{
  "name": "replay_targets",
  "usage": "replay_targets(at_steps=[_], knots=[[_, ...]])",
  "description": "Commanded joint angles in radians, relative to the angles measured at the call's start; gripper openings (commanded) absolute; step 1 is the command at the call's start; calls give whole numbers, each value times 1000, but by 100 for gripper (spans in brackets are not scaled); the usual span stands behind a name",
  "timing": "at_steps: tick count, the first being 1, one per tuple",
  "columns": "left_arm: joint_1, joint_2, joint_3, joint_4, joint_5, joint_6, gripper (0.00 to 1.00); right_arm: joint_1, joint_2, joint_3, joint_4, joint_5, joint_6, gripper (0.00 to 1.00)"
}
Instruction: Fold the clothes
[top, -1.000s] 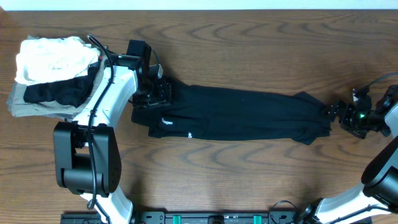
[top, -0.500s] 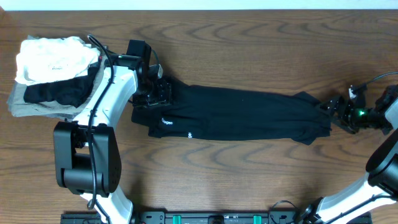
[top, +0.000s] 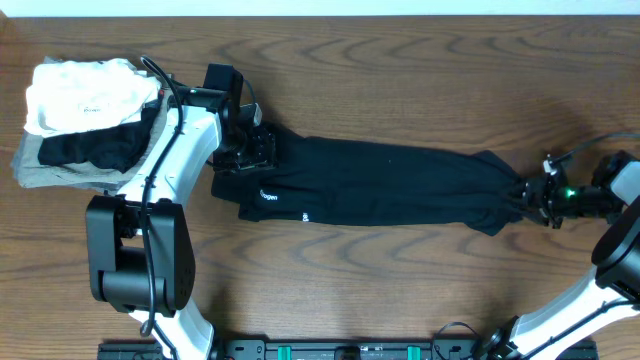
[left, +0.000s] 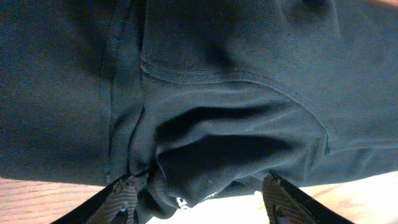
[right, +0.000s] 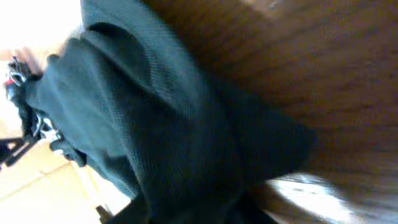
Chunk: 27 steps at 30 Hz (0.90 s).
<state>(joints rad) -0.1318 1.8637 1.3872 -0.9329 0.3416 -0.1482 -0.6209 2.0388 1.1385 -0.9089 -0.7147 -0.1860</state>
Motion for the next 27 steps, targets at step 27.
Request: replay_targets(at_steps=[27], knots=[[0, -2, 9, -8, 9, 21, 67, 12, -158, 246, -141, 595, 296, 1]])
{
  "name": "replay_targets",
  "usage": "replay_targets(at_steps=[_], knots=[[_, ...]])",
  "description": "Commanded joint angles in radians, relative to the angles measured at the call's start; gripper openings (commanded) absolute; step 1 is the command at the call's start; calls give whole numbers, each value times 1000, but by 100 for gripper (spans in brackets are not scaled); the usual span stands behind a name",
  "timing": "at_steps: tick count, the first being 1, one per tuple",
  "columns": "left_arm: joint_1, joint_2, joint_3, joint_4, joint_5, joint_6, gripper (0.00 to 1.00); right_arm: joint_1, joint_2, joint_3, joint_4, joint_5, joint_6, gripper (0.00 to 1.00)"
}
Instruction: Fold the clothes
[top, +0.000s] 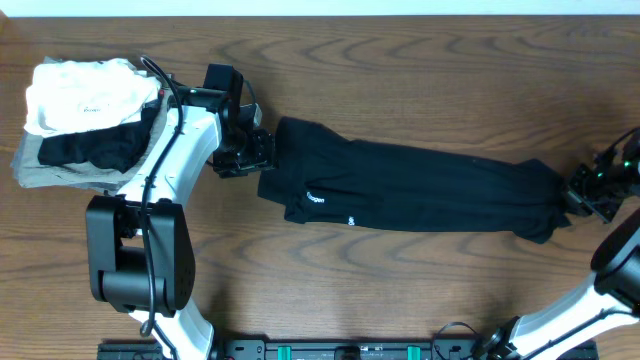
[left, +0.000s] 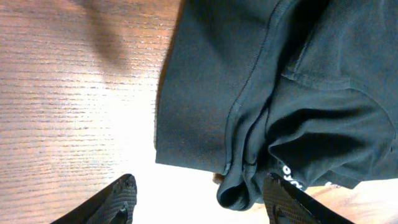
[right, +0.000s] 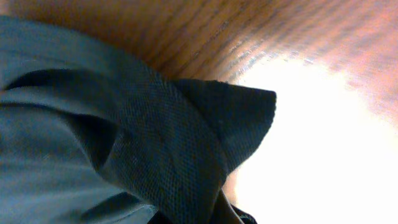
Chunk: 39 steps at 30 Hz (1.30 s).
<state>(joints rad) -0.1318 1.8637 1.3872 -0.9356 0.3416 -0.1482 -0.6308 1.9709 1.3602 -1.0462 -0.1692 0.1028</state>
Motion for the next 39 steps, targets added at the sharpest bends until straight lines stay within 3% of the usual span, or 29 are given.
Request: replay_targets(at_steps=[1, 16, 29, 39], knots=[[0, -2, 9, -6, 9, 21, 67, 38, -111, 25, -9, 49, 4, 1], [0, -2, 8, -10, 9, 21, 67, 360, -156, 16, -62, 110, 25, 1], [0, -2, 8, -10, 9, 21, 67, 520, -156, -34, -79, 109, 72, 1], [0, -2, 8, -10, 9, 21, 67, 612, -156, -138, 13, 109, 151, 1]])
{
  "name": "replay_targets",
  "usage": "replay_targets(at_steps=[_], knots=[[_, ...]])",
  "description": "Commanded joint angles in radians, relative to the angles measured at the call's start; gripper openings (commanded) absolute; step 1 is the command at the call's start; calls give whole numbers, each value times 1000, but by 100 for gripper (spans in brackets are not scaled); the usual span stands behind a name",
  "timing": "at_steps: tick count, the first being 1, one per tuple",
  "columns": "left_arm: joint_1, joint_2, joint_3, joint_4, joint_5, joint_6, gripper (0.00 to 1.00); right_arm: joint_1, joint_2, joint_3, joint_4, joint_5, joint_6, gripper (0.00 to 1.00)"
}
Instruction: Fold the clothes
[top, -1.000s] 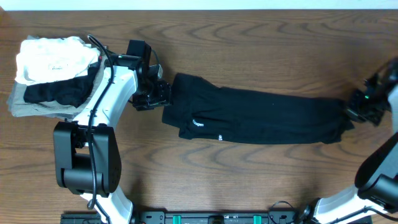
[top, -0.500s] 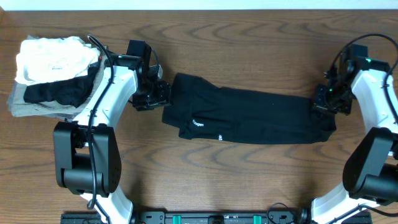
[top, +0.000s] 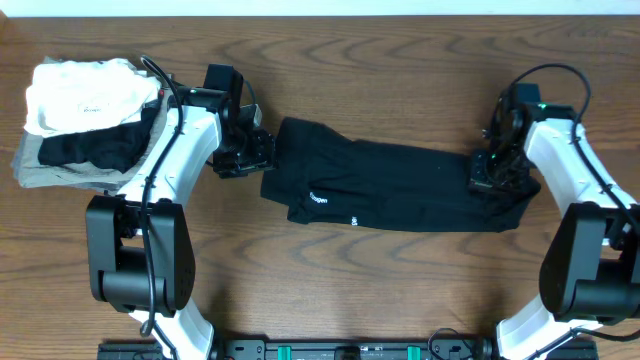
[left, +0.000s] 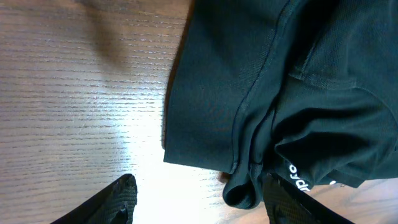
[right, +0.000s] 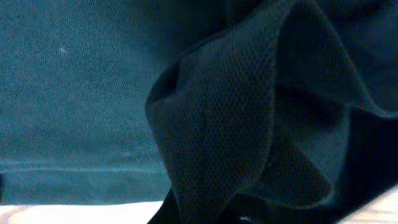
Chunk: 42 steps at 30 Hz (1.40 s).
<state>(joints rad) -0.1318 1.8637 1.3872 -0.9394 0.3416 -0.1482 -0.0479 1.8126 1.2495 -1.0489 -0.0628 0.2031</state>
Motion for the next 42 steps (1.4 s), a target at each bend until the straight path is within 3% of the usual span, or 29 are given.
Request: replay_targets(at_steps=[1, 19, 26, 36, 40, 42], knots=[[0, -2, 8, -6, 9, 21, 67, 36, 3, -37, 31, 2, 63, 1], [0, -2, 8, -7, 9, 21, 67, 160, 7, -56, 182, -45, 245, 2], [0, -2, 8, -10, 9, 21, 67, 174, 7, -56, 203, -39, 253, 15], [0, -2, 8, -10, 9, 21, 67, 174, 7, -55, 291, -133, 253, 14], [0, -2, 8, -10, 9, 21, 67, 174, 7, -55, 306, -166, 252, 24], [0, -2, 8, -10, 9, 21, 67, 174, 7, -55, 310, -188, 253, 24]])
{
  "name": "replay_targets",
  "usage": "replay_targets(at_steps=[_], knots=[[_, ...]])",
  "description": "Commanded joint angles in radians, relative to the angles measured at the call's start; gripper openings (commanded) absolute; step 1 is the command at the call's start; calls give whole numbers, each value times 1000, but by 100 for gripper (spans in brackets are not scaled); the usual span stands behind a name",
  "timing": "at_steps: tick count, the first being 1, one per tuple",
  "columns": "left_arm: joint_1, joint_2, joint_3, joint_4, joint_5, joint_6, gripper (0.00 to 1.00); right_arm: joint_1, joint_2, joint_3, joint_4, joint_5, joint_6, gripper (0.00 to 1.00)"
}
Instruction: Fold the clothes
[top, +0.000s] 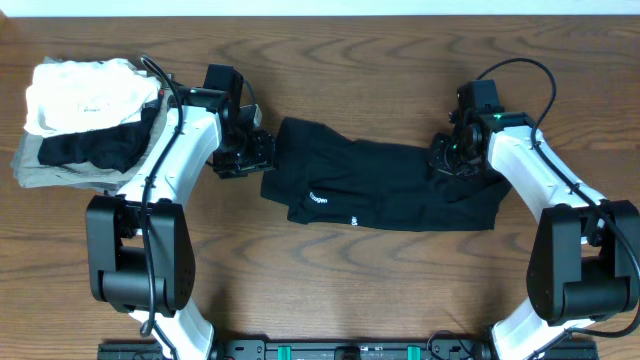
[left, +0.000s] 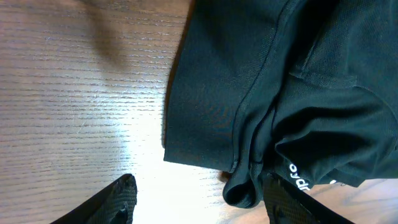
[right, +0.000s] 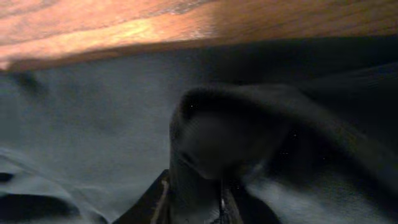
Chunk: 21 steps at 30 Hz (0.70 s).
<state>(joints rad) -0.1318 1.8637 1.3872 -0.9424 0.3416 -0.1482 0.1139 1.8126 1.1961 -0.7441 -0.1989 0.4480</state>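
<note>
Black trousers (top: 385, 190) with small white print lie across the middle of the table, their right end doubled back on itself. My left gripper (top: 256, 152) stands open just left of the waist end. In the left wrist view bare wood lies between its fingers (left: 124, 198), and the bunched waist seam (left: 245, 186) is beside the right finger. My right gripper (top: 450, 158) is shut on a fold of the leg end (right: 205, 134), held over the trousers' upper right part. Its fingers are mostly hidden by the cloth.
A stack of folded clothes (top: 80, 95), white on black on grey, sits at the table's far left corner behind my left arm. The brown wooden table (top: 360, 290) shows in front of the trousers and to their right.
My right gripper has moved left with the leg end, which now lies farther over the trousers. The left gripper and the waist end have not moved.
At first the trousers lay stretched out, my left gripper open over the waist and my right holding the leg end far right. Then the trousers lay farther right, clear of the left gripper. The right then held the leg end over the trousers, now farther left.
</note>
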Motion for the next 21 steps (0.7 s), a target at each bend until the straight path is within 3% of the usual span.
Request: replay_targets(at_steps=[1, 4, 9, 12, 17, 21], knots=[[0, -2, 8, -7, 9, 21, 67, 13, 7, -1, 8, -66, 6, 24], [0, -2, 8, -7, 9, 21, 67, 22, 7, -1, 19, -114, -18, 33], [0, -2, 8, -7, 9, 21, 67, 35, -3, 48, -20, -119, -37, 33], [0, -2, 8, -11, 9, 21, 67, 22, -38, 141, -134, -51, -46, 35], [0, -2, 8, -18, 9, 21, 67, -32, -111, 309, -384, 146, -63, 48], [0, -2, 8, -18, 9, 21, 67, -97, -161, 347, -542, 238, -71, 54]])
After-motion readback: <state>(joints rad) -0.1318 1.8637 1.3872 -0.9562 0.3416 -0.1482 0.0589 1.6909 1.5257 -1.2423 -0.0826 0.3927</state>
